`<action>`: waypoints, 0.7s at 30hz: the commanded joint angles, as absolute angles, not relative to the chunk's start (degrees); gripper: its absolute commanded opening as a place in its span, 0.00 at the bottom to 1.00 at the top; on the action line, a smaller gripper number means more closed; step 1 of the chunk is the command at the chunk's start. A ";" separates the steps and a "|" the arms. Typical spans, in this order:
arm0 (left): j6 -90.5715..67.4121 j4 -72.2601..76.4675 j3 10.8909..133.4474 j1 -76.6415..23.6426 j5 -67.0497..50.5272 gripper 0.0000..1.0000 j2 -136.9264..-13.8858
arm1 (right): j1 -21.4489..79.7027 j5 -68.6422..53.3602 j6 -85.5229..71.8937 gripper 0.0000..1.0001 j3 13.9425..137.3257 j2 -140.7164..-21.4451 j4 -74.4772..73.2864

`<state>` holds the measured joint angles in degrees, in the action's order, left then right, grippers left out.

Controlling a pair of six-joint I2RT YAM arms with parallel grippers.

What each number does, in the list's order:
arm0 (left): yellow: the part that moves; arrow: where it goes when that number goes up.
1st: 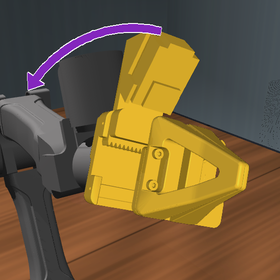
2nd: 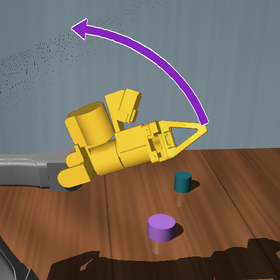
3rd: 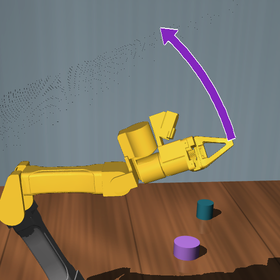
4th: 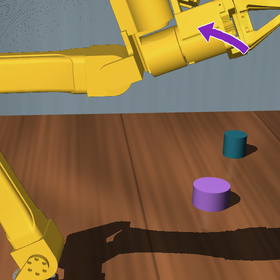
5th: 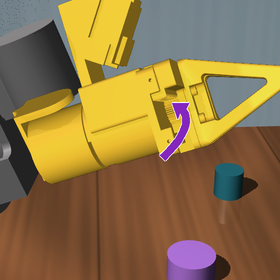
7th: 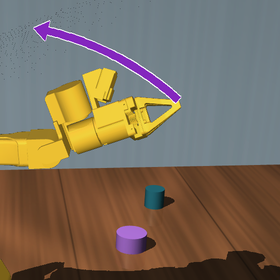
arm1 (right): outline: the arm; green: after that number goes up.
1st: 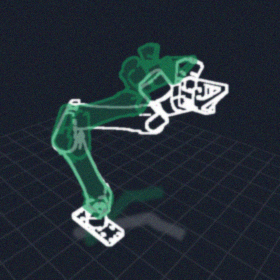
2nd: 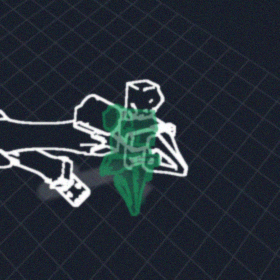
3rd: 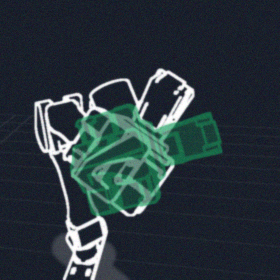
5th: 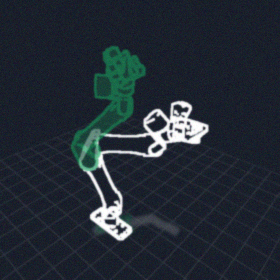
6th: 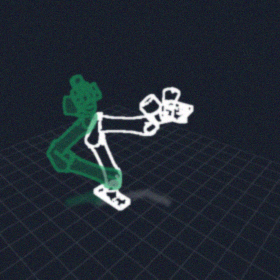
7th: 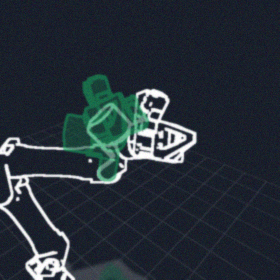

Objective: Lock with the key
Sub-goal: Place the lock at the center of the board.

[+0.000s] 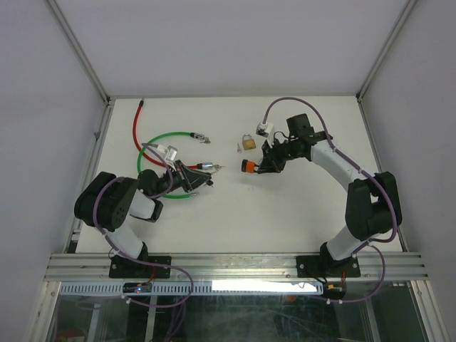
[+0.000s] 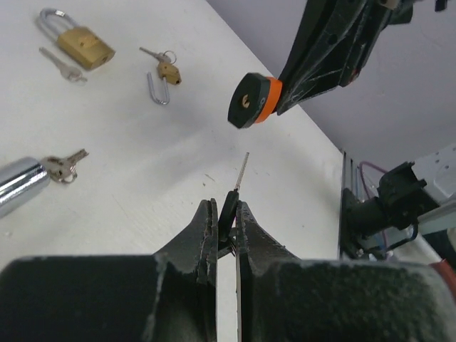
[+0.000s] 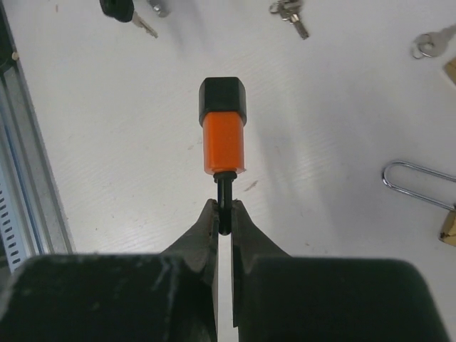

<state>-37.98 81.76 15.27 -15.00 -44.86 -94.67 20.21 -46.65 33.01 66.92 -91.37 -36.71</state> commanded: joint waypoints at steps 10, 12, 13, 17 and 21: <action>-47.27 79.46 26.45 -27.01 -26.10 0.00 -102.94 | 9.66 -39.36 3.68 0.00 62.54 -91.97 -14.55; -44.91 74.85 30.18 -30.15 -22.55 0.00 -103.72 | 7.87 -40.20 2.82 0.00 62.28 -92.34 -14.17; -44.42 72.91 32.01 -31.75 -20.97 0.00 -104.44 | 7.08 -39.69 2.43 0.00 62.24 -92.45 -14.11; -44.08 59.29 43.15 -37.31 -15.36 0.00 -107.93 | 3.57 -34.31 -0.54 0.00 62.10 -92.93 -13.23; -44.99 49.50 55.09 -42.37 -11.68 0.00 -114.37 | -0.19 -29.05 -3.71 0.00 63.15 -94.00 -13.82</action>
